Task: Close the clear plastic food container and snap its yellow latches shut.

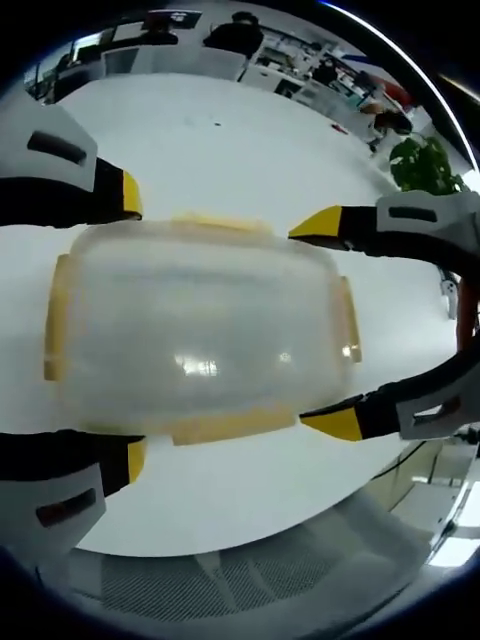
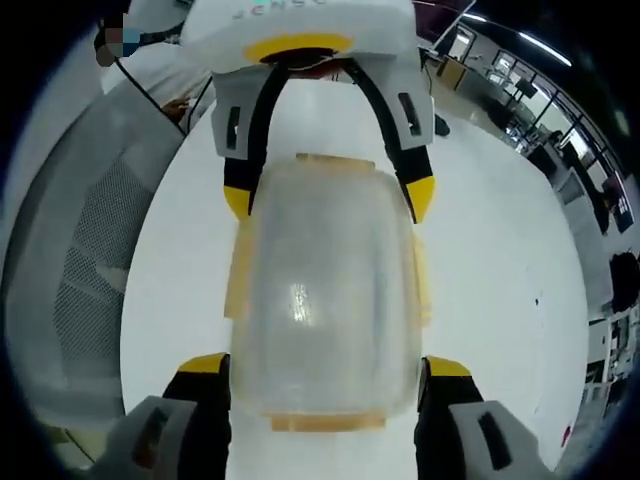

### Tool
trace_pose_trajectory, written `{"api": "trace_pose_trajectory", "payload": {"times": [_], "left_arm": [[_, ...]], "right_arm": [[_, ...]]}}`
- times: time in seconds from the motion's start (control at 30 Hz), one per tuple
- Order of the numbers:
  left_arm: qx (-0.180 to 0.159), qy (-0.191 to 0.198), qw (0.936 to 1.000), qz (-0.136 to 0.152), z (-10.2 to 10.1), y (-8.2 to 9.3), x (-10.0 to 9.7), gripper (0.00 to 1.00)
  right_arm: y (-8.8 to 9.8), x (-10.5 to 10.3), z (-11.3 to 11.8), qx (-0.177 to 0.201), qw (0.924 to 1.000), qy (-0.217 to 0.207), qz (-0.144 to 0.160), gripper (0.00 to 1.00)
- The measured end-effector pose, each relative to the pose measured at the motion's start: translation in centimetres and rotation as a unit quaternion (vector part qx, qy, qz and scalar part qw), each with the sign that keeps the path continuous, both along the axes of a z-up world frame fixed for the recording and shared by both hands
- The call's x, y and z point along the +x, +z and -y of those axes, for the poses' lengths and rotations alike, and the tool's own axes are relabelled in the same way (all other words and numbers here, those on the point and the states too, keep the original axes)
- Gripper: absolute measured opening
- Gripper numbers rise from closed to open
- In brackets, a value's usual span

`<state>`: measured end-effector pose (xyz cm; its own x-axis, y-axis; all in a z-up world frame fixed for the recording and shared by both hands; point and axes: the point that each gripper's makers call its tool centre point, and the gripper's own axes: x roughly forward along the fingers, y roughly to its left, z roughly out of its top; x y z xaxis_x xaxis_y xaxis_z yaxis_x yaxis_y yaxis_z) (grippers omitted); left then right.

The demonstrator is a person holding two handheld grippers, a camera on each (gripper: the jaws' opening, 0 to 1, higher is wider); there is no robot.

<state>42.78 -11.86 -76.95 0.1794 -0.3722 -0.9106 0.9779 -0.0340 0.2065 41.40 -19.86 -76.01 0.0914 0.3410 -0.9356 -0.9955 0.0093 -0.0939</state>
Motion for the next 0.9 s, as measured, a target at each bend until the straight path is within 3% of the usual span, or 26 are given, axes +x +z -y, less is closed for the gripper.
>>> {"api": "trace_pose_trajectory", "payload": {"times": [0.23, 0.9], "left_arm": [[0.002, 0.004, 1.0, 0.0, -1.3, -0.1, 0.3, 0.82], [-0.008, 0.029, 0.9995, -0.003, -2.4, -0.1, 1.5, 0.83]], "right_arm": [[0.0, 0.2, -1.2, 0.005, 1.0, 0.003, -0.002, 0.76], [-0.2, 1.7, -2.5, -0.004, 0.9999, 0.015, 0.004, 0.76]]}}
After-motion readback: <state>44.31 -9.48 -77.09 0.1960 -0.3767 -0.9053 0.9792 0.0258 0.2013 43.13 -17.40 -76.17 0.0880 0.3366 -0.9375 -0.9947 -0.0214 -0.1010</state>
